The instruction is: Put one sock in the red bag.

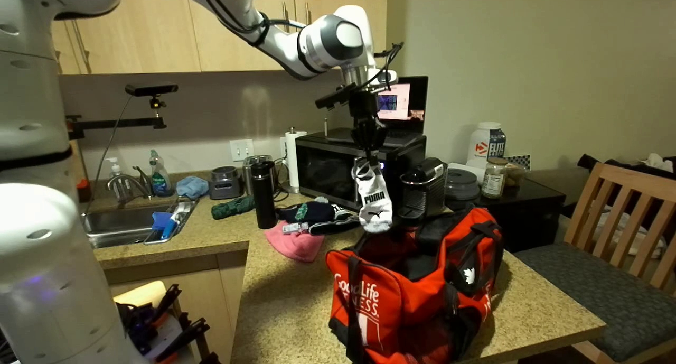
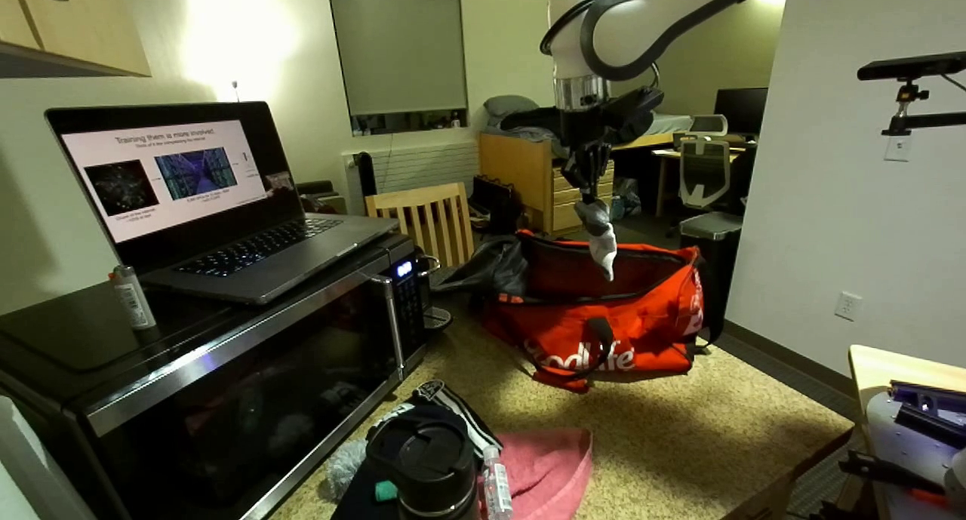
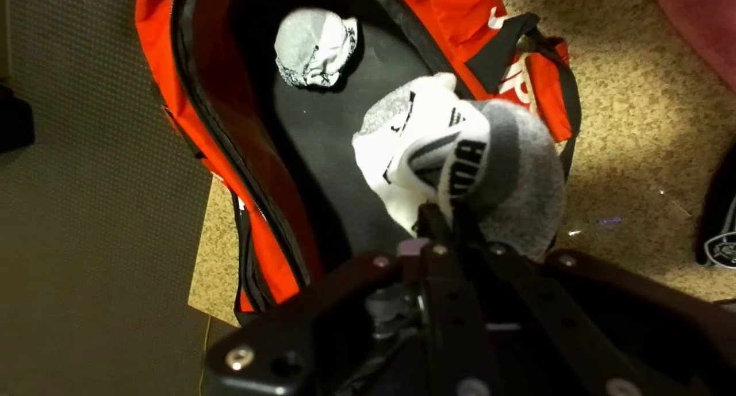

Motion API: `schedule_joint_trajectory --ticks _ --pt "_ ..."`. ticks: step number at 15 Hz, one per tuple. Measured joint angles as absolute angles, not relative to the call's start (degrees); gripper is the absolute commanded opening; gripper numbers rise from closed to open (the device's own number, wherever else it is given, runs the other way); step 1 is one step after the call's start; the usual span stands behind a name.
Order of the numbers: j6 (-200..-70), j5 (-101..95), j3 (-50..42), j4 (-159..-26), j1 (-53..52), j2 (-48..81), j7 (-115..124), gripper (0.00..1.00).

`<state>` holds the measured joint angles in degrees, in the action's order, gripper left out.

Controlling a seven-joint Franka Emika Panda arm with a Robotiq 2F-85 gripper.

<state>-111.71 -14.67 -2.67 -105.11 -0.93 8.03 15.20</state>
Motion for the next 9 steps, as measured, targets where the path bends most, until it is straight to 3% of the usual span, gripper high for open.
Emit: schedule_joint_trajectory --ticks 9 --pt "-112.54 -15.17 -6.98 -102.08 0.58 12.69 16.19 0.05"
